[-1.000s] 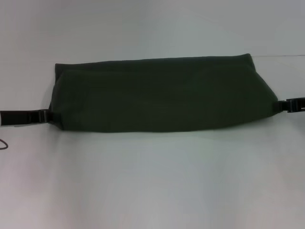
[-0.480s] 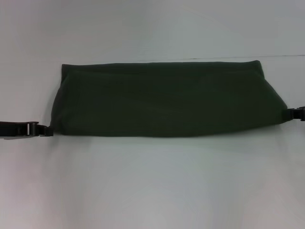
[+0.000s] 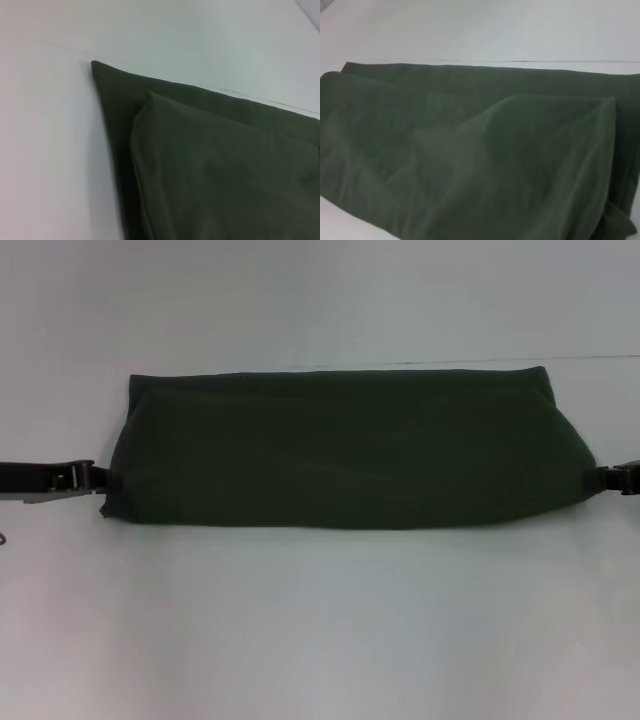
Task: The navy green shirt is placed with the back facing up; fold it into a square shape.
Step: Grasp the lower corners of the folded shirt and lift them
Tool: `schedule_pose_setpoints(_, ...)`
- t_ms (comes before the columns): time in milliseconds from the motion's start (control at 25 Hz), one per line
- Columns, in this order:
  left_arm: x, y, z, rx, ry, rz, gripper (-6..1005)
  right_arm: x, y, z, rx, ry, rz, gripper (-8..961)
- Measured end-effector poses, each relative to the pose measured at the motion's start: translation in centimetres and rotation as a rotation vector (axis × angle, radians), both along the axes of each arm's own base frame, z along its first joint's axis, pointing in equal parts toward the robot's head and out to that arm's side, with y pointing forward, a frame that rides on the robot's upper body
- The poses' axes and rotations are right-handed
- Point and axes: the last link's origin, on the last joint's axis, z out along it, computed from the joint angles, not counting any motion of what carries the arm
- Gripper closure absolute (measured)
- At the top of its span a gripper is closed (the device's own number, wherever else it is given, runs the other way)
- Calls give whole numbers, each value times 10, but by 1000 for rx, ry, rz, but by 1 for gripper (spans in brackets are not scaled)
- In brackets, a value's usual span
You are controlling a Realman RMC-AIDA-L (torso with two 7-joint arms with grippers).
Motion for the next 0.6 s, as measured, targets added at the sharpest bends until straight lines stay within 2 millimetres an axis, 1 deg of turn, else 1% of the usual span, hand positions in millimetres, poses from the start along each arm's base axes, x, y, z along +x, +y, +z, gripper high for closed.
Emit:
schedule_pose_setpoints(240,-4,7,-1,42,36,45,818,-1,1,-2,-3,-5,14,947)
schedule_pose_setpoints(560,-9,11,-7,73,62,59,553,-3,2,-3,-6,-7,19,946)
schedule_pose_setpoints(600,-8,11,-9,69,69,57,535,-3,2,-3,-6,-7,19,946)
